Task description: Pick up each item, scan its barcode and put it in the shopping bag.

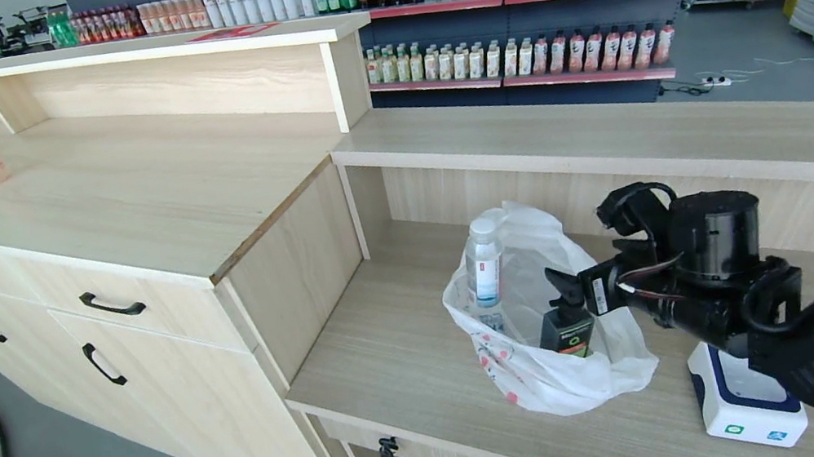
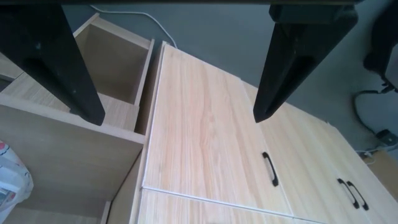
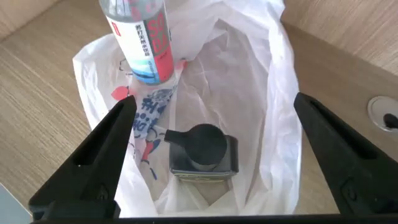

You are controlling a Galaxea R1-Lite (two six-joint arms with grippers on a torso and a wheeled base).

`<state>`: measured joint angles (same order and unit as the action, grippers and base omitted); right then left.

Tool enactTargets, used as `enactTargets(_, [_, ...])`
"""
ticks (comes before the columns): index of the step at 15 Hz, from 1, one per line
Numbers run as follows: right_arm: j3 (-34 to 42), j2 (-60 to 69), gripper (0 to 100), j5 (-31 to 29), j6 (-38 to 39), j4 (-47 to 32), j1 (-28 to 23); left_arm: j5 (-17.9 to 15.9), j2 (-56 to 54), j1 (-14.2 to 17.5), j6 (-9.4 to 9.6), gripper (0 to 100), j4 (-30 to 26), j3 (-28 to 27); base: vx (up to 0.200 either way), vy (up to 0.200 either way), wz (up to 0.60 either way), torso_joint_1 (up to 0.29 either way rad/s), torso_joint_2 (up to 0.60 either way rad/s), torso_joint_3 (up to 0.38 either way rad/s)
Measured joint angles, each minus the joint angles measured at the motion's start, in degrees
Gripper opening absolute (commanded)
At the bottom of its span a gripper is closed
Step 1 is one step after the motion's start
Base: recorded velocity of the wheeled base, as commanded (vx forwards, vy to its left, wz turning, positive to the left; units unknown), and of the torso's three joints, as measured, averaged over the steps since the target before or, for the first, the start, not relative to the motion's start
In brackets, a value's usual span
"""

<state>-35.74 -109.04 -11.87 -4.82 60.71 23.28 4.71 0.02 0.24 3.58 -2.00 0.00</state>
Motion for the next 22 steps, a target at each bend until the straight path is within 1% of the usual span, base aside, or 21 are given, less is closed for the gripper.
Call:
enactTargets(1, [0.5,4.0,100,0.0,-2.3,-2.4,-1.8,0.0,0.0,0.0,-0.02,100,0.0,0.0,0.000,0.000,0.00,0.000,0.00,0.000])
enactTargets(3, [1.5,11.3,100,0.1,-9.3,-5.0,-7.3,0.0,0.0,0.0,0.00,100,0.0,0.0,0.000,0.000,0.00,0.000,0.00,0.000])
enactTargets(5, [1.9,17.7,100,0.7,-17.7,-8.9,-13.0,0.0,0.0,0.0,0.00,100,0.0,0.0,0.000,0.000,-0.60,0.005,0.00,0.005])
enactTargets(6, [1.8,21.0,100,1.3,-19.8,-12.8,-15.5,0.0,0.0,0.0,0.00,100,0.0,0.0,0.000,0.000,-0.60,-0.002,0.01,-0.002])
enactTargets(7, [0.8,24.6,100,1.7,-20.8,-17.9,-17.6,0.0,0.0,0.0,0.00,100,0.0,0.0,0.000,0.000,-0.60,-0.002,0.00,0.007])
enactTargets(10, [-5.4,36.3,100,1.2,-21.2,-39.2,-22.9,0.0,0.0,0.0,0.00,100,0.0,0.0,0.000,0.000,-0.60,0.010,0.00,0.002])
enactTargets(11, [-9.1,40.6,100,-0.4,-20.3,-48.0,-23.9,0.0,0.0,0.0,0.00,100,0.0,0.0,0.000,0.000,-0.60,-0.007,0.00,0.007])
enactTargets(13, [-15.9,47.6,100,-4.7,-18.0,-62.2,-25.2,0.0,0.0,0.0,0.00,100,0.0,0.0,0.000,0.000,-0.60,0.000,0.00,0.000])
enactTargets(14, [-17.7,50.7,100,-6.5,-16.4,-66.6,-26.0,0.0,0.0,0.0,0.02,100,0.0,0.0,0.000,0.000,-0.60,0.002,0.00,-0.002])
enactTargets(15, [-18.1,53.3,100,-7.1,-14.6,-68.0,-26.4,0.0,0.0,0.0,0.02,100,0.0,0.0,0.000,0.000,0.00,0.000,0.00,0.000])
enactTargets(16, [-16.6,55.6,100,-7.3,-12.6,-68.1,-26.7,0.0,0.0,0.0,0.02,100,0.0,0.0,0.000,0.000,0.00,0.000,0.00,0.000])
enactTargets(18, [-8.9,61.7,100,-7.5,-8.1,-68.1,-27.0,0.0,0.0,0.0,0.02,100,0.0,0.0,0.000,0.000,0.00,0.000,0.00,0.000])
enactTargets(20, [1.4,70.3,100,-7.2,-4.1,-68.1,-27.0,0.0,0.0,0.0,0.00,100,0.0,0.0,0.000,0.000,0.00,0.000,0.00,0.000])
enactTargets(22, [13.1,80.8,100,-6.3,-2.4,-68.0,-25.8,0.0,0.0,0.0,0.00,100,0.0,0.0,0.000,0.000,0.00,0.000,0.00,0.000])
